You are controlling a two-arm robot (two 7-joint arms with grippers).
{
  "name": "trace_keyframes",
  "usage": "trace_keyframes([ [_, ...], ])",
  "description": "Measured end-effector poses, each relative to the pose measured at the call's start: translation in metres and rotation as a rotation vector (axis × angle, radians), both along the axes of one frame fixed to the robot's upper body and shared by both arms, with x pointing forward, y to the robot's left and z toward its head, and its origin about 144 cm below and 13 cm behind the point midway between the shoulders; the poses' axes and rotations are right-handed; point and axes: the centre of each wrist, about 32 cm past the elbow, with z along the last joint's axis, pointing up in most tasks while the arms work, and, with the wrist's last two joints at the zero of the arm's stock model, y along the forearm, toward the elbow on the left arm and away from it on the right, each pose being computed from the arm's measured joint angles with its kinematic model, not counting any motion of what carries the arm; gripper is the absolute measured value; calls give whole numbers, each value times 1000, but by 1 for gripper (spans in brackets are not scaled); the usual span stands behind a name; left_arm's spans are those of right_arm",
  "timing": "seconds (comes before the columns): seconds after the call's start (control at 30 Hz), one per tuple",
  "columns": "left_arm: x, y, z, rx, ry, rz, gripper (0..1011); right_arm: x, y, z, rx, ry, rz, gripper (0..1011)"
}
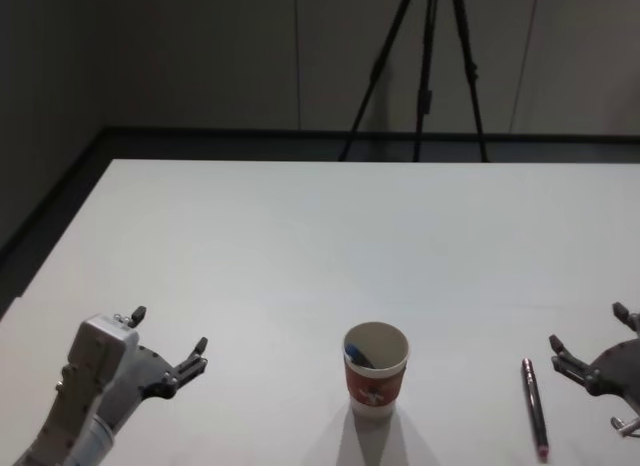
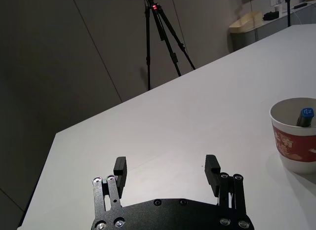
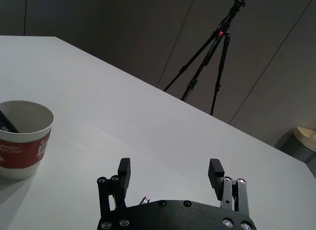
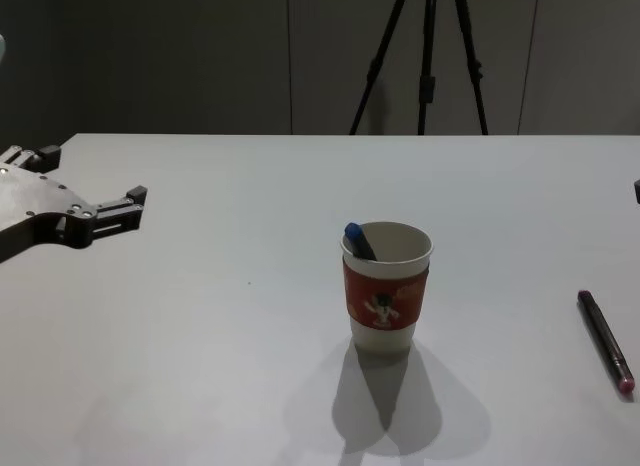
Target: Place the pen into the pen holder.
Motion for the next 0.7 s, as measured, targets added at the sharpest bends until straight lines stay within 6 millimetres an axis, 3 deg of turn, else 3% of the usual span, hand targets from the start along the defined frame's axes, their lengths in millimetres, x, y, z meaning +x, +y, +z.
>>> trace_keyframes([
  [0.7, 0, 0, 0, 0, 1, 0, 1002, -19, -20, 2, 19, 17, -88, 1001],
])
